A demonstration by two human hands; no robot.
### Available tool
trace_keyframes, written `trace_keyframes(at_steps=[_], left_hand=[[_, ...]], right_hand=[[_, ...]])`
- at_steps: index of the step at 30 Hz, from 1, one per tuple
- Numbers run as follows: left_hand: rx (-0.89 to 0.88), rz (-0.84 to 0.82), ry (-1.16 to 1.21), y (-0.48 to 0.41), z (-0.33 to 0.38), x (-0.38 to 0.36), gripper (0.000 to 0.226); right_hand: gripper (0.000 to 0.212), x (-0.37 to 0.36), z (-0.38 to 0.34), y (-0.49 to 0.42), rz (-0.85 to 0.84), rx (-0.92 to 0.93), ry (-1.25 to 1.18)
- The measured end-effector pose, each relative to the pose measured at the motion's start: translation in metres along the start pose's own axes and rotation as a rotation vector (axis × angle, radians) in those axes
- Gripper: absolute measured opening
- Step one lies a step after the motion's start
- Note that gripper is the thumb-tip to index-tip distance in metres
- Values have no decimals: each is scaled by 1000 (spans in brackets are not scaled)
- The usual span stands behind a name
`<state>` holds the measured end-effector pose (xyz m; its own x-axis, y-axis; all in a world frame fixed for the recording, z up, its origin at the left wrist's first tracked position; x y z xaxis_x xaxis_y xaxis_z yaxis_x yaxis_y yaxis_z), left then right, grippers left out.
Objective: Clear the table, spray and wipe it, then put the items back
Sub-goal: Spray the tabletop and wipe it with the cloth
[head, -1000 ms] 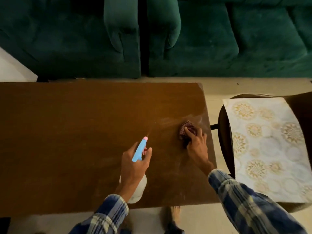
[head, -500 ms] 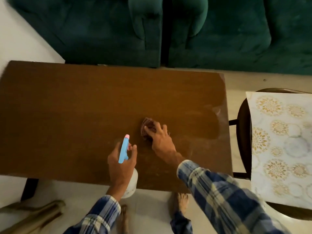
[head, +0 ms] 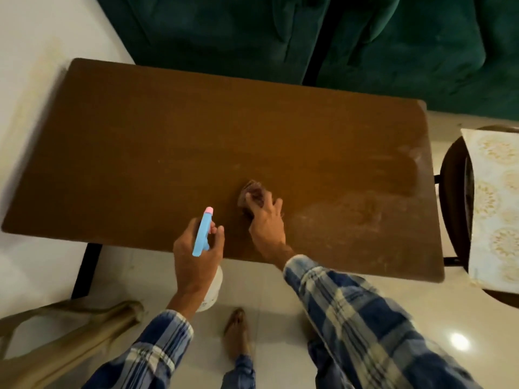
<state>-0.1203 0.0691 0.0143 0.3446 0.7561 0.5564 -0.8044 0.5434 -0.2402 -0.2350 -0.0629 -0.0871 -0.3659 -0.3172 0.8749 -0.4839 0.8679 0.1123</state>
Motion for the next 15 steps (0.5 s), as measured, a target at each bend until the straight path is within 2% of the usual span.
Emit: trace_keyframes(at_steps=[2,3,5,7,8,9,10,13,15], left_hand=[[-13,-12,-4,6,-3,9,13],[-16,-17,0,10,-2,11,13],[-17,-37,48,19,2,11,13],[-34,-52,90,26,7,9,12],[-42,-63,102,29,8,7,12],[-44,-73,105,31,8,4,13],[-42,-90,100,38,10,0,13],[-45,-125,52,50,11,-6,16],[-40,-161,47,60,22,-19,17]], right_hand=[[65,-18,-24,41,-114,260,61],[66,-17,-19,55,-110,310,72],[70,1,24,61,0,153,54],[72,25,82,63,163,-235,16],[71,34,99,70,256,-369,20],[72,37,100,75,295,-419,27],[73,34,89,82,269,-374,18],[75,-8,24,107,43,32,31],[76,-10,35,123,53,102,55]])
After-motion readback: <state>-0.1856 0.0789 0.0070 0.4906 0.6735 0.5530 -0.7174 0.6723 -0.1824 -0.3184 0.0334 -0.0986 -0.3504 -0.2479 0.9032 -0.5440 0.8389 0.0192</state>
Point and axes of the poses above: each hand's wrist, its own y-axis away from the middle knuckle, its own x-axis out of the back of the hand, z = x × y, the point moved 7 cm from there along -y, towards the middle knuckle, and after that the axes turned 15 degrees about z, right-handed, at the moved point
